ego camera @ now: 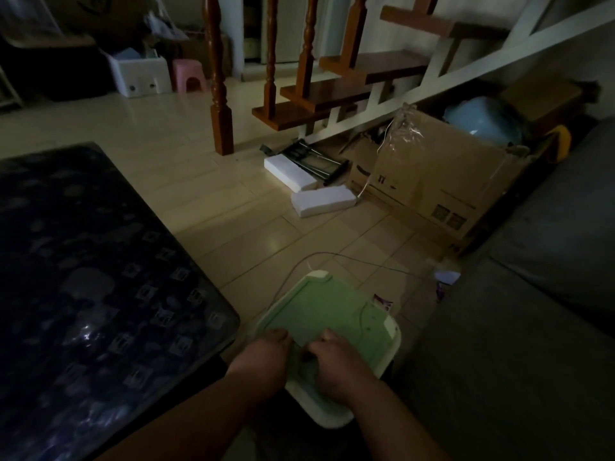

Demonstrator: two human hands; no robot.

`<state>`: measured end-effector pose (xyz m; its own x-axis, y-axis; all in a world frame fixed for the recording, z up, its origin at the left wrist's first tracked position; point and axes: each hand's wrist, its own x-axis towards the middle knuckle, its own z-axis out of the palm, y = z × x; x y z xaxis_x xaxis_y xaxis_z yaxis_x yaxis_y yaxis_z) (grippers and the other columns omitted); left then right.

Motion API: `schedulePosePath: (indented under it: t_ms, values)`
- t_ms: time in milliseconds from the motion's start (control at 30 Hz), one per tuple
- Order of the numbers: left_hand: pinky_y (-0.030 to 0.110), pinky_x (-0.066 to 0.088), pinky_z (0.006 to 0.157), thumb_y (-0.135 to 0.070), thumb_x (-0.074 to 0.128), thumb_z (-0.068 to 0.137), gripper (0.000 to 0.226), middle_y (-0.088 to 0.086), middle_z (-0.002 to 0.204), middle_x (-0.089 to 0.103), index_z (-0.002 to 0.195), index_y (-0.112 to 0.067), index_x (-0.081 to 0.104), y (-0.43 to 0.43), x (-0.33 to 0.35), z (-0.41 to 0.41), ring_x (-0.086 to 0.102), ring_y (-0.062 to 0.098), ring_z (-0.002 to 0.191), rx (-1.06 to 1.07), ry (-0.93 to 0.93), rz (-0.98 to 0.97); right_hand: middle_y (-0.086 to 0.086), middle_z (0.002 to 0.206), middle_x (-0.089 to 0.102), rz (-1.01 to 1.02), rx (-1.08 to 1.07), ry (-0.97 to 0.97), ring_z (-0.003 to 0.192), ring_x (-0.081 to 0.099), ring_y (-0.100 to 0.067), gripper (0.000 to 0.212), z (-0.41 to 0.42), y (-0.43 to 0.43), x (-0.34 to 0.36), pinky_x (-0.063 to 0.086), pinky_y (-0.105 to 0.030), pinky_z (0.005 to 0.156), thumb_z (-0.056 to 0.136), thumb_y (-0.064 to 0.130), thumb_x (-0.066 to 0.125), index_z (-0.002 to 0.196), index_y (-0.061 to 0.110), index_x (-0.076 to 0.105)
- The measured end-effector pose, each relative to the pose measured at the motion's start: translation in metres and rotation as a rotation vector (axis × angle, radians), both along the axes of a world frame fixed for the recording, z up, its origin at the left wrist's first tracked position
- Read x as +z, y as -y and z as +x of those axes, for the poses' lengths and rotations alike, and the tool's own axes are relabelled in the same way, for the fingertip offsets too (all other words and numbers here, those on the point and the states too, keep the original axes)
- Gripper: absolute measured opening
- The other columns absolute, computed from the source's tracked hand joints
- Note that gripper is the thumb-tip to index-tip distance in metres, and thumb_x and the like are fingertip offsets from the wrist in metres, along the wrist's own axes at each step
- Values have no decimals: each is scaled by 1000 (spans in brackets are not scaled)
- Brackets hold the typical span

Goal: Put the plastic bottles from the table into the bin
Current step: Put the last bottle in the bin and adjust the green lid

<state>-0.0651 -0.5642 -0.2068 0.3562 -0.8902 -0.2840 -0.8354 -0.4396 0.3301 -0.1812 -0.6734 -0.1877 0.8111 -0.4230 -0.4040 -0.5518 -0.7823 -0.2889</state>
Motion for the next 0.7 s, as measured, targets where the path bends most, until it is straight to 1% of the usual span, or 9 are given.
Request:
schedulePosePath:
  t_ms: [167,367,433,467,533,567,633,667,700]
  values:
    - [26,28,111,-16,48,88,60,5,155,30,147,-18,34,-5,-1,3,36,22,138,-18,17,-83,-9,125,54,-26,-62,45,117,52,-31,31,2,-3,1,45,-33,92,87,23,54,116,23,64]
    - [25,27,112,-18,49,87,59,6,154,32,145,-15,38,-11,-5,2,37,23,138,16,28,-107,-7,119,58,-70,-91,71,114,53,-30,31,6,-1,0,45,-32,89,83,22,56,112,23,66]
    - [28,42,102,-19,67,73,61,11,139,52,132,-13,55,-12,-11,4,56,26,123,-3,31,-138,-7,118,58,-70,-94,79,114,52,-30,31,6,-2,0,44,-31,88,83,23,57,113,22,66]
    - [27,51,89,-22,78,57,62,9,123,64,118,-14,66,-12,-12,5,66,24,107,-14,29,-148,-7,118,58,-71,-101,91,114,52,-29,31,6,-2,0,44,-31,87,83,22,57,112,22,66]
    - [19,55,70,-32,82,34,63,0,98,74,95,-19,75,-10,-7,5,73,14,83,-45,105,-115,-6,116,58,-79,-117,118,113,52,-29,30,8,-1,-1,43,-31,86,83,22,57,111,22,66]
    - [18,55,69,-35,80,31,61,-3,94,75,91,-20,77,-10,-5,6,73,11,81,-40,131,-131,-6,115,58,-83,-122,127,113,52,-29,30,8,0,-2,43,-31,86,84,22,56,111,23,66]
    - [23,55,78,-30,76,44,59,3,106,73,102,-17,74,-9,0,3,72,18,94,-59,116,-151,-6,115,58,-80,-129,129,113,51,-28,29,9,1,-1,43,-30,88,84,23,55,111,22,66]
    - [27,50,92,-24,70,59,58,9,122,66,116,-13,68,-9,1,3,65,23,111,-55,68,-174,-6,116,58,-74,-133,129,113,51,-28,29,9,1,-1,44,-31,88,84,23,55,111,22,66]
    - [30,39,106,-18,60,73,59,11,139,53,131,-10,56,-8,1,3,51,26,128,-37,39,-171,-6,115,58,-76,-135,134,112,51,-28,29,9,2,0,44,-31,89,84,23,55,111,21,66]
